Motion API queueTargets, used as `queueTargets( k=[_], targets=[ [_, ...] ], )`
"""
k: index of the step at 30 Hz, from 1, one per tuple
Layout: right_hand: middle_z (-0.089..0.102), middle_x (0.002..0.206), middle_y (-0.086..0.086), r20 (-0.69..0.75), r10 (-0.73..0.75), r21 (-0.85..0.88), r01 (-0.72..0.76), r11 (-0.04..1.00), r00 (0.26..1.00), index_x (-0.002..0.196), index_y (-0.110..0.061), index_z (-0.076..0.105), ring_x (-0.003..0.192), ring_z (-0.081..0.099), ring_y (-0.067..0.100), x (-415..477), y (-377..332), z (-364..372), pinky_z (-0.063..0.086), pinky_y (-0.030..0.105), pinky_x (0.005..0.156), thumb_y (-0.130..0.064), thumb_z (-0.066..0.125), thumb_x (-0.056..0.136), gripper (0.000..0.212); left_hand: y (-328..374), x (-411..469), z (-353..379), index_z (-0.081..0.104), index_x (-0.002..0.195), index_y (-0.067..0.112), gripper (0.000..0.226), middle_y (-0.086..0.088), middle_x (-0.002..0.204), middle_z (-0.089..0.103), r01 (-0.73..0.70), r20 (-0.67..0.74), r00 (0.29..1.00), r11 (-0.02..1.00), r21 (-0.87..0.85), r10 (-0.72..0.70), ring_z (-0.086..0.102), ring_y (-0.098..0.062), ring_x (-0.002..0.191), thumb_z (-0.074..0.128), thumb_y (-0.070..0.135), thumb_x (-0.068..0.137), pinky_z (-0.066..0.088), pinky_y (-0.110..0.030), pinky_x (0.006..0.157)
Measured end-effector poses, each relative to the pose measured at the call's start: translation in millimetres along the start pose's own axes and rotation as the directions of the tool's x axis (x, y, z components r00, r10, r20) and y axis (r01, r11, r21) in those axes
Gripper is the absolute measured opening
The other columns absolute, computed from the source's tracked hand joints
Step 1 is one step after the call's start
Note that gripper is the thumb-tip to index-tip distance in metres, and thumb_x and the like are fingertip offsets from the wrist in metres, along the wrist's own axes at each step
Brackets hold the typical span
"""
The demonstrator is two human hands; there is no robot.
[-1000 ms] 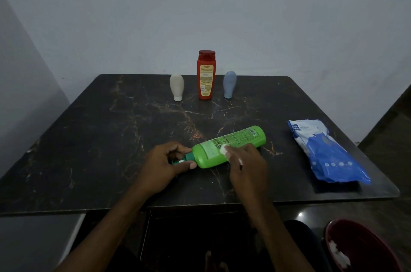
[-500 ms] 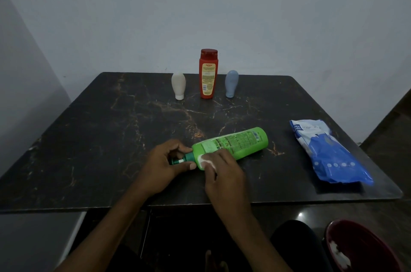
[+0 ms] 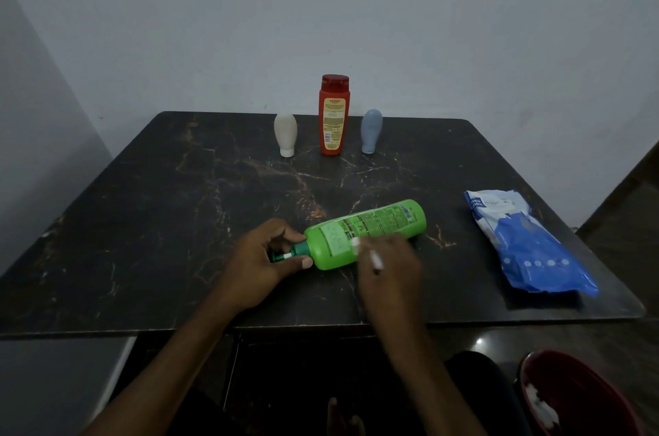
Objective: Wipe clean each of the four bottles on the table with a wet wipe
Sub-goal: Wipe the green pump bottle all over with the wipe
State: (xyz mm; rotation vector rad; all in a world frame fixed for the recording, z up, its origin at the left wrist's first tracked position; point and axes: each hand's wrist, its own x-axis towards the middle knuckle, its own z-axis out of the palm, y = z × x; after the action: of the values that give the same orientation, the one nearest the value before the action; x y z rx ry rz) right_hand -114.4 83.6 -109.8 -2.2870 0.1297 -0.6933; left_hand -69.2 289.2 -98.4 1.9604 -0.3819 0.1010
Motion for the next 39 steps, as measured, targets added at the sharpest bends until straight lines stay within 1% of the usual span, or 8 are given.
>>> queueTargets(
  k=[6, 8, 13, 19, 22, 26, 33, 39],
  targets=[
    [0.056, 0.090, -0.004, 0.042, -0.273, 0.058, 0.270, 0.961, 0.961, 0.095, -0.019, 0.070, 0.071, 0.057, 0.008, -22.9, -31.9, 15.8, 0.047, 0.017, 0.065, -0.019, 0.059, 0.094, 0.011, 4.2, 0.2, -0.8, 0.071, 0.096, 0.019, 0.030, 0.003, 0.102, 0.071, -0.031, 0.003, 1.000, 0.999, 0.036, 0.031, 0.070, -0.016, 0.093, 0.090, 0.018, 0.072, 0.057, -0.047, 0.087],
    [0.059, 0.094, -0.005, 0.070, -0.225, 0.082, 0.219, 0.972, 0.972, 0.098, -0.020, 0.071, 0.076, 0.060, 0.008, -16.9, -23.3, 11.1, 0.050, 0.022, 0.068, -0.019, 0.059, 0.095, 0.012, 3.7, 0.2, -2.1, 0.071, 0.097, 0.018, 0.031, 0.003, 0.102, 0.072, -0.033, 0.009, 0.999, 0.999, 0.037, 0.033, 0.070, -0.014, 0.093, 0.089, 0.014, 0.072, 0.057, -0.045, 0.087],
    [0.067, 0.096, -0.002, -0.046, 0.018, 0.066, -0.015, 0.998, 0.999, 0.098, -0.018, 0.072, 0.079, 0.059, 0.002, 23.0, 24.7, -22.7, 0.041, 0.002, 0.069, -0.013, 0.062, 0.094, 0.011, 0.6, 1.4, -5.4, 0.071, 0.098, 0.016, 0.031, -0.001, 0.102, 0.072, -0.034, 0.017, 0.999, 0.999, 0.015, 0.033, 0.072, -0.017, 0.092, 0.088, 0.009, 0.074, 0.059, -0.041, 0.084],
    [0.067, 0.090, -0.003, -0.188, 0.185, 0.132, -0.162, 0.978, 0.965, 0.100, -0.021, 0.071, 0.082, 0.062, 0.006, 41.0, 57.4, -49.1, 0.054, 0.029, 0.075, -0.018, 0.063, 0.092, 0.012, 4.9, 0.0, -1.4, 0.066, 0.098, 0.001, 0.028, -0.011, 0.098, 0.072, 0.023, 0.024, 0.999, 0.996, -0.088, -0.021, 0.077, -0.027, 0.075, 0.082, -0.005, 0.076, 0.064, -0.041, 0.073],
    [0.064, 0.088, 0.002, -0.193, 0.077, 0.048, -0.069, 0.996, 0.978, 0.097, -0.015, 0.073, 0.077, 0.062, 0.014, 31.4, 41.4, -35.3, 0.044, 0.013, 0.071, -0.016, 0.064, 0.092, 0.011, 4.6, -0.2, -1.3, 0.067, 0.098, 0.003, 0.028, -0.007, 0.096, 0.073, 0.018, 0.026, 1.000, 0.997, -0.070, -0.016, 0.077, -0.025, 0.076, 0.083, -0.004, 0.076, 0.063, -0.038, 0.073],
    [0.064, 0.093, -0.001, 0.038, -0.066, 0.104, 0.061, 0.993, 0.997, 0.102, -0.012, 0.073, 0.075, 0.056, -0.001, 9.1, 10.7, -14.3, 0.041, -0.001, 0.068, -0.012, 0.065, 0.091, 0.013, 2.9, 0.6, -2.4, 0.068, 0.097, 0.007, 0.030, -0.002, 0.096, 0.073, 0.003, 0.026, 1.000, 0.999, -0.038, -0.002, 0.076, -0.022, 0.079, 0.084, -0.003, 0.075, 0.061, -0.031, 0.075],
    [0.066, 0.093, -0.001, -0.176, 0.135, 0.054, -0.128, 0.990, 0.975, 0.105, -0.019, 0.070, 0.083, 0.062, 0.011, 46.5, 62.7, -46.2, 0.052, 0.027, 0.075, -0.024, 0.060, 0.094, 0.015, 6.7, 1.0, -0.7, 0.068, 0.097, 0.004, 0.029, -0.007, 0.098, 0.071, -0.018, 0.020, 1.000, 1.000, -0.007, 0.018, 0.074, -0.016, 0.080, 0.085, -0.004, 0.074, 0.057, -0.019, 0.072],
    [0.069, 0.098, -0.001, 0.024, -0.197, -0.025, 0.198, 0.980, 0.980, 0.106, -0.014, 0.072, 0.083, 0.057, -0.005, 26.4, 37.3, -23.4, 0.039, -0.002, 0.077, -0.016, 0.064, 0.093, 0.016, 6.3, 1.7, -1.4, 0.068, 0.097, 0.004, 0.031, -0.007, 0.100, 0.071, -0.027, 0.015, 1.000, 1.000, -0.002, 0.027, 0.073, -0.014, 0.084, 0.085, -0.005, 0.073, 0.057, -0.020, 0.076]
  ],
)
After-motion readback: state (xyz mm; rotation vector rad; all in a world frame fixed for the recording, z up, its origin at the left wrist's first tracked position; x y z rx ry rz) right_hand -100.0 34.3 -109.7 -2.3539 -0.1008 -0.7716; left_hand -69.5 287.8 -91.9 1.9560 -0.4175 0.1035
